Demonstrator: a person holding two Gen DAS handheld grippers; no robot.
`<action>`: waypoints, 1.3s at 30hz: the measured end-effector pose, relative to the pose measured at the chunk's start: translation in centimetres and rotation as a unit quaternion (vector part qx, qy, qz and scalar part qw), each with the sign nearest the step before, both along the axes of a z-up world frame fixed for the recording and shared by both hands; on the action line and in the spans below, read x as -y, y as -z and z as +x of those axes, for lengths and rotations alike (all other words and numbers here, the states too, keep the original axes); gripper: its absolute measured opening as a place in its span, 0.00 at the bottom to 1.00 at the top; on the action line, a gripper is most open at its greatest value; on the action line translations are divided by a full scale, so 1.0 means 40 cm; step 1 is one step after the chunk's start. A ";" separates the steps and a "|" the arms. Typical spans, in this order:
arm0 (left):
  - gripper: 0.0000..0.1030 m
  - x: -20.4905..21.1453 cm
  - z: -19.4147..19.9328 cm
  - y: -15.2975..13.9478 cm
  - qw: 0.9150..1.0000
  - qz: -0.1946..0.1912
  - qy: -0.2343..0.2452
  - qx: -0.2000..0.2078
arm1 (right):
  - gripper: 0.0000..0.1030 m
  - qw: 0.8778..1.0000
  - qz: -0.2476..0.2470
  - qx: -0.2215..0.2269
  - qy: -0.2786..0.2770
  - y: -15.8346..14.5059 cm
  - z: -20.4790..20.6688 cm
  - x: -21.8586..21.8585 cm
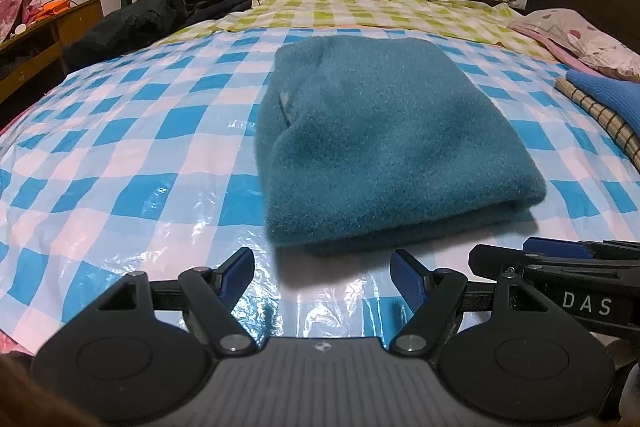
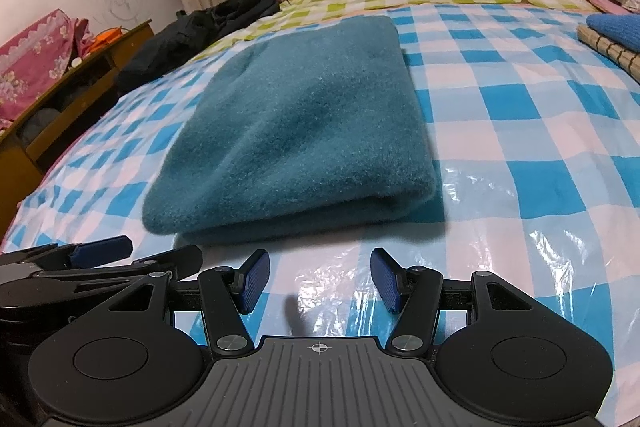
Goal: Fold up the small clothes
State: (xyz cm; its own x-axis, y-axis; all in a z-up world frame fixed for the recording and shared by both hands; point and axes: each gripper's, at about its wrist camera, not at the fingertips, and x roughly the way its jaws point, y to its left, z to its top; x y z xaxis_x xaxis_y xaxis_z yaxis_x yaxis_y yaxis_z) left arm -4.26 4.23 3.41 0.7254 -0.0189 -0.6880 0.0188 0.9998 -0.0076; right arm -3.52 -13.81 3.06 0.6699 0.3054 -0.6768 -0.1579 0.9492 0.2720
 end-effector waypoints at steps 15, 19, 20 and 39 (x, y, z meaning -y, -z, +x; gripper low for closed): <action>0.82 0.009 -0.007 -0.008 1.000 0.023 -0.006 0.010 | 0.55 1.000 0.002 0.001 0.002 -0.002 0.000 0.003; 0.82 0.008 -0.007 -0.008 1.000 0.020 -0.007 0.010 | 0.55 1.000 0.004 0.000 0.003 -0.001 -0.001 0.004; 0.82 0.007 -0.007 -0.008 1.000 0.020 -0.008 0.010 | 0.55 1.000 0.004 0.000 0.003 -0.001 -0.001 0.004; 0.83 0.000 0.000 0.010 1.000 -0.006 -0.006 -0.012 | 0.55 1.000 0.007 0.001 0.007 0.001 -0.005 0.008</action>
